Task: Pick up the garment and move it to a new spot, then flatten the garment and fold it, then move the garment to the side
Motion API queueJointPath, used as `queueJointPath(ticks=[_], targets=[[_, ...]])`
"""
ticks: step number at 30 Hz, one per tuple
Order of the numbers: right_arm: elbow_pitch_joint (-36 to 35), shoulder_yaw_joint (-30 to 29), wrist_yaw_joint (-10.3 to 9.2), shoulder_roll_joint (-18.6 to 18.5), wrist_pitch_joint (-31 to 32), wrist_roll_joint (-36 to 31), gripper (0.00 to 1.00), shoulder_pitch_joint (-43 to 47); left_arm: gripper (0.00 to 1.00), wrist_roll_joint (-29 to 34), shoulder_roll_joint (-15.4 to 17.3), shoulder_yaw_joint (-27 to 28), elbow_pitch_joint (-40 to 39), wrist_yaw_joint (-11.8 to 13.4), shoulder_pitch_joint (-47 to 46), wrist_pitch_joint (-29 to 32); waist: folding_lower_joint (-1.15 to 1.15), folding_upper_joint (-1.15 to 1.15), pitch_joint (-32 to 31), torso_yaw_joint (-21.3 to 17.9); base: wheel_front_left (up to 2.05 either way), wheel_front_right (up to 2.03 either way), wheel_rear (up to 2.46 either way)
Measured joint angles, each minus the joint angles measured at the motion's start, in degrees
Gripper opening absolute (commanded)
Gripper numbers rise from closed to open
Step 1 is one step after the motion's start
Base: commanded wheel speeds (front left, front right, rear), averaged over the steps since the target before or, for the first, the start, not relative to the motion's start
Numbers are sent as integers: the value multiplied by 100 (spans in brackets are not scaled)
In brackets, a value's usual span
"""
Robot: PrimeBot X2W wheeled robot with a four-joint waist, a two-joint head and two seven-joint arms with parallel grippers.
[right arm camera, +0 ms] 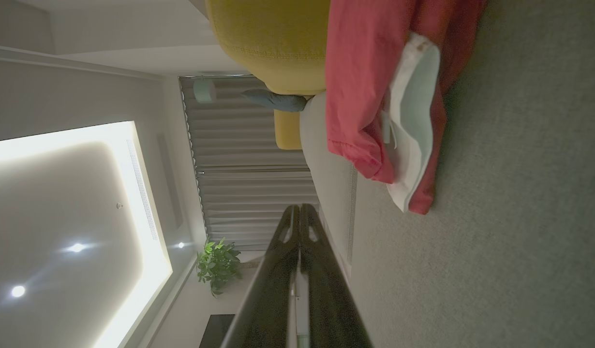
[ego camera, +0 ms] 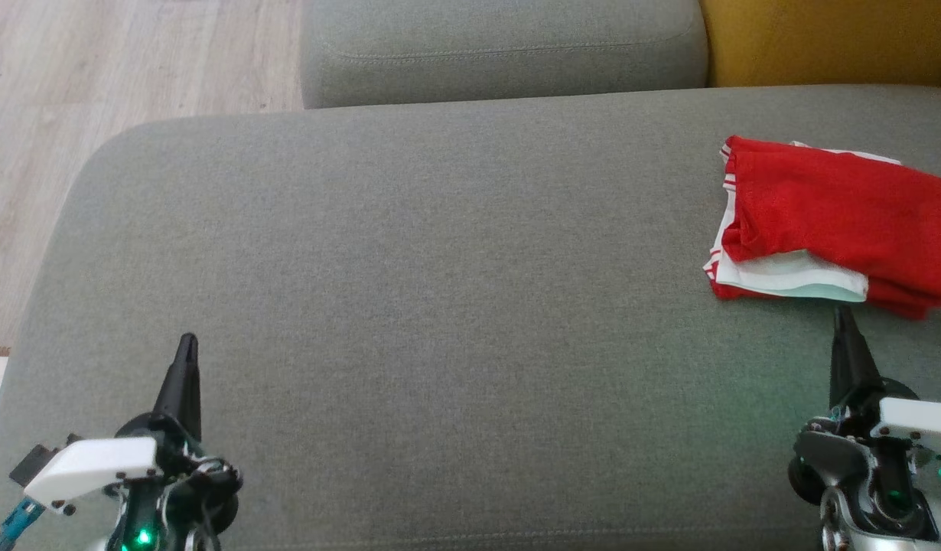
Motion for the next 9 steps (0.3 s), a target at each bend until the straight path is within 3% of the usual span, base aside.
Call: queueJointPath(ticks=[9], targets=[[0, -2, 0, 0, 14, 0, 0, 0, 0, 1, -3, 10, 1, 0, 0, 5, 0, 0, 0, 0, 0, 0, 0]])
